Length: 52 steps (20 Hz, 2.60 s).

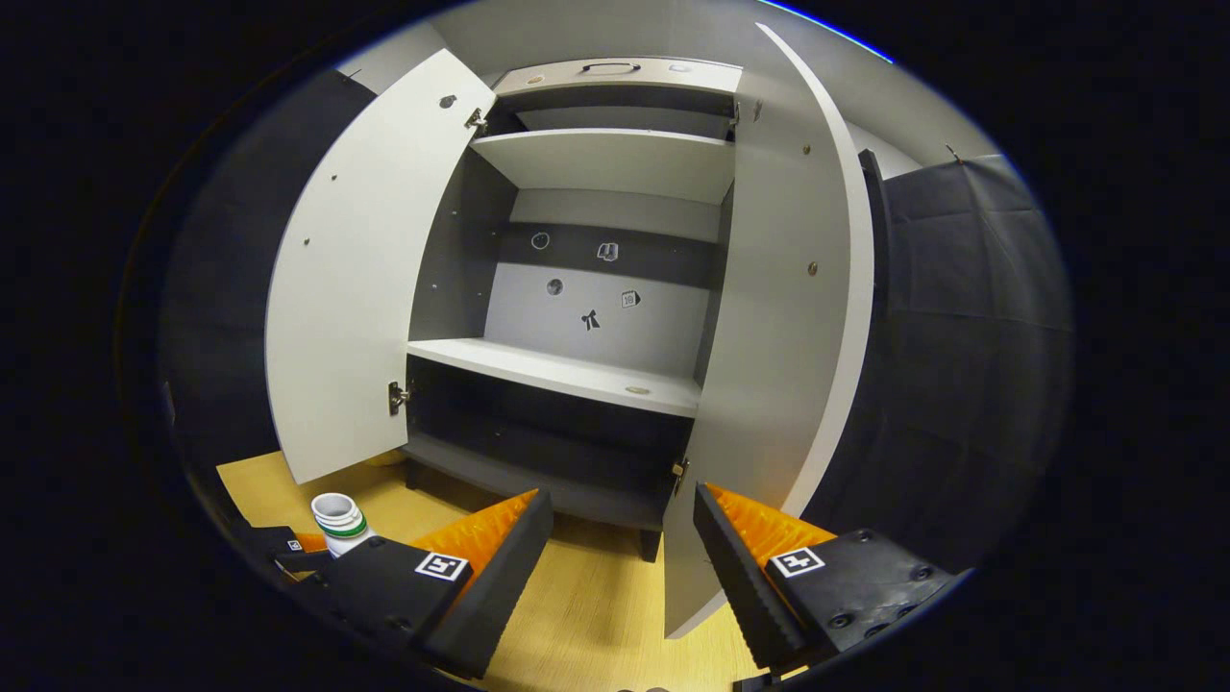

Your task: Grasp the bottle in the cabinet with the left hand and place it on the coaster, then close the right door with the right hand and the left door with the left hand.

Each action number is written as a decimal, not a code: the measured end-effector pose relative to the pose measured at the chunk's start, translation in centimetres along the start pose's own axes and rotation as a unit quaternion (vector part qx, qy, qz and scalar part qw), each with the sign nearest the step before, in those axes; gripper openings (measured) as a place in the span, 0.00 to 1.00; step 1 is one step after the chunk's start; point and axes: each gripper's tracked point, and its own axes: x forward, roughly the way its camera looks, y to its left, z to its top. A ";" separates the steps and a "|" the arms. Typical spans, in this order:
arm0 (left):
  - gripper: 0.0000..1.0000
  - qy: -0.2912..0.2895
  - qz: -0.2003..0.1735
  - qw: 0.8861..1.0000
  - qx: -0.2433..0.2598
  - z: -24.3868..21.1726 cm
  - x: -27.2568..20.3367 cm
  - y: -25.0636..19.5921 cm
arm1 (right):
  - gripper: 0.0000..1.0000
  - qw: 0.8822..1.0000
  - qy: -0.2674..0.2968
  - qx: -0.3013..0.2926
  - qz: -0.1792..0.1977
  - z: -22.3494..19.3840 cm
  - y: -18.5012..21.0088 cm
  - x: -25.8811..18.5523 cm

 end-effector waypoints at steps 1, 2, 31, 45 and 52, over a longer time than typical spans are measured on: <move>0.80 -0.005 0.000 1.000 -0.003 -0.3 -0.2 -0.1 | 0.98 1.000 0.003 0.000 0.002 -0.6 0.2 0.0; 0.80 -0.009 -0.001 1.000 -0.005 -0.6 -0.1 -0.3 | 0.98 1.000 0.003 0.000 0.002 -1.1 0.3 -0.1; 0.96 0.009 -0.015 1.000 0.024 -3.1 -0.7 -2.3 | 0.98 1.000 -0.003 -0.024 0.009 -2.2 0.3 -0.7; 0.96 -0.008 -0.118 0.993 0.021 17.1 2.3 -1.9 | 0.98 0.999 -0.027 0.039 -0.012 11.6 -0.8 -4.7; 0.96 -0.013 -0.201 0.980 -0.008 23.7 3.8 -0.1 | 0.98 0.982 -0.029 0.060 -0.177 14.7 -9.8 -7.5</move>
